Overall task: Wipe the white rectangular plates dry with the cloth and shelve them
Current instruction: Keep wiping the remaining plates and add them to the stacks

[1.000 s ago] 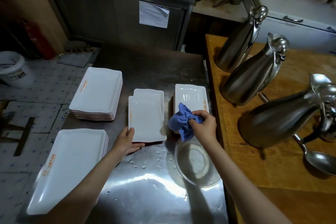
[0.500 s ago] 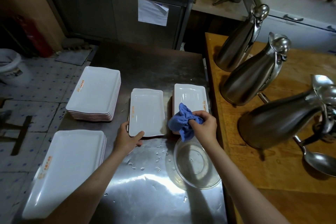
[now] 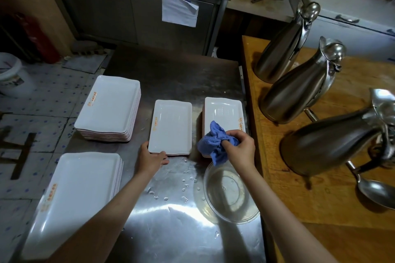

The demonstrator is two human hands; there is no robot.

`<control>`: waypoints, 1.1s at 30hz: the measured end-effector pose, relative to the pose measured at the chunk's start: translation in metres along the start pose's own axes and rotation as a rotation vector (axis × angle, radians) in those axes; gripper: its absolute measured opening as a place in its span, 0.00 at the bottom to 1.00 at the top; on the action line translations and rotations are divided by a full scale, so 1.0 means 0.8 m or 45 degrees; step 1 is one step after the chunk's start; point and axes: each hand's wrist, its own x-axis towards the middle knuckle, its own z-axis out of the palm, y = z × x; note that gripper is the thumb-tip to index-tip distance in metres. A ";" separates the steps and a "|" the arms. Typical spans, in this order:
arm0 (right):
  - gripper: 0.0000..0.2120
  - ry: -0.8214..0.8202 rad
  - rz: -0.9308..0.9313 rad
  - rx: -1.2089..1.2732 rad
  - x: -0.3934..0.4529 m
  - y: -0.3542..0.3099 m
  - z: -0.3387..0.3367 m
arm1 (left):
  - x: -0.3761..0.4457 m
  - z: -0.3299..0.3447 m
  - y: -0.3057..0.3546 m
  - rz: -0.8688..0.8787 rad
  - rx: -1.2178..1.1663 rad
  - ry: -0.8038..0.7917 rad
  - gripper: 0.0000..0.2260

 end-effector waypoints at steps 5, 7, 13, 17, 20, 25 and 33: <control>0.12 0.006 -0.027 0.009 0.004 -0.005 0.000 | 0.018 0.009 0.009 -0.030 0.023 -0.002 0.17; 0.13 0.007 -0.037 0.009 0.006 -0.007 -0.002 | 0.024 0.014 0.015 -0.052 0.015 0.006 0.16; 0.11 0.007 -0.031 0.004 0.012 -0.005 -0.005 | 0.034 0.027 0.029 -0.118 -0.015 0.015 0.16; 0.14 0.040 -0.035 -0.032 0.014 0.000 -0.011 | 0.035 0.034 0.040 -0.127 -0.055 0.026 0.12; 0.15 0.051 -0.026 -0.019 0.014 0.002 -0.015 | 0.037 0.033 0.040 -0.144 -0.014 0.016 0.11; 0.11 0.061 -0.007 -0.020 0.010 0.005 -0.023 | 0.023 0.029 0.020 -0.041 0.301 0.204 0.26; 0.10 0.110 -0.023 -0.018 0.005 0.012 -0.042 | -0.031 0.091 0.053 0.032 0.377 -0.167 0.16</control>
